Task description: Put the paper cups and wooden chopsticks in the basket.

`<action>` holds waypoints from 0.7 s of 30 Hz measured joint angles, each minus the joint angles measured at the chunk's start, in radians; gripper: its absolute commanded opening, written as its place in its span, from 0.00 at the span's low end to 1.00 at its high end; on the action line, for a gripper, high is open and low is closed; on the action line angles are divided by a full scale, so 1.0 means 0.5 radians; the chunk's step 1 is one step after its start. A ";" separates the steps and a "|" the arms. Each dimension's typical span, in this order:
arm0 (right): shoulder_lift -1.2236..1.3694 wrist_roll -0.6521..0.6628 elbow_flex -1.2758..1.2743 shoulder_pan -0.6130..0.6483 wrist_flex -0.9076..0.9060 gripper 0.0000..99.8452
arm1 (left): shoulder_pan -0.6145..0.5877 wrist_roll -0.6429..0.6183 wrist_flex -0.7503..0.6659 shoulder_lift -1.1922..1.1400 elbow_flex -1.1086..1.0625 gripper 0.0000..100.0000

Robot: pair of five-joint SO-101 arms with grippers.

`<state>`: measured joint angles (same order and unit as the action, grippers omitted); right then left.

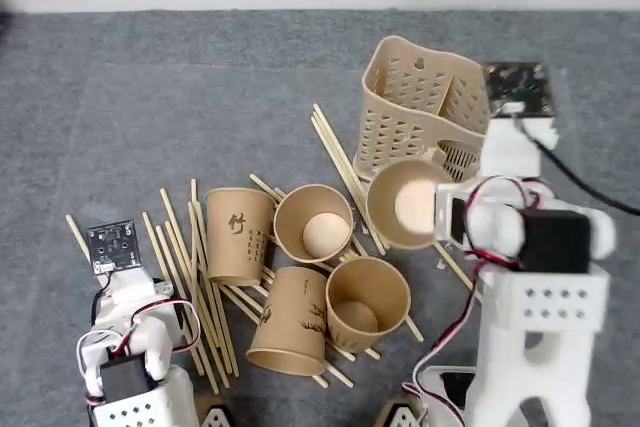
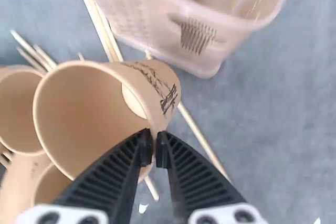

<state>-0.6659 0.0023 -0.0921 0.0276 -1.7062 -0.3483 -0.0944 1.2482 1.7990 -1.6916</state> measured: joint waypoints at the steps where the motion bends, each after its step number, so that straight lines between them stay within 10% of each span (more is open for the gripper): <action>1: 0.000 0.000 0.086 0.000 -0.009 0.01 | 0.000 0.000 0.000 0.000 0.000 0.02; 21: 0.310 -0.187 0.690 -0.184 0.396 0.01 | 0.000 0.000 0.000 0.000 0.000 0.02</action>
<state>-0.5109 -0.0913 0.2532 -0.0644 -1.5083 -0.3483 -0.0944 1.2482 1.7990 -1.6916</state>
